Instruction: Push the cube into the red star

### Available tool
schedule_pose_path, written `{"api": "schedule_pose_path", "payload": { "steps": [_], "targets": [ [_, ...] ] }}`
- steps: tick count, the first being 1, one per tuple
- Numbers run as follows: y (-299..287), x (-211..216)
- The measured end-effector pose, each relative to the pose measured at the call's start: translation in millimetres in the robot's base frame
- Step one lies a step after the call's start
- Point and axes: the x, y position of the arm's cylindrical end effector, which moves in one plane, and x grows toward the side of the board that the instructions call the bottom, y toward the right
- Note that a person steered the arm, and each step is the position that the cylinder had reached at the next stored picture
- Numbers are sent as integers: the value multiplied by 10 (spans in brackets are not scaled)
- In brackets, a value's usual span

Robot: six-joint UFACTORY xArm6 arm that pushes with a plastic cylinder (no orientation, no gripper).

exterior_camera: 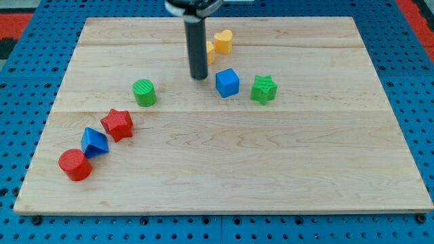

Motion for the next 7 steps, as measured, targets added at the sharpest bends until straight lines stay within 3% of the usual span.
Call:
{"api": "schedule_pose_path", "payload": {
  "steps": [1, 2, 4, 5, 6, 7],
  "targets": [
    [421, -51],
    [442, 247],
    [-500, 555],
    [-49, 143],
    [697, 305],
    [829, 359]
  ]
}}
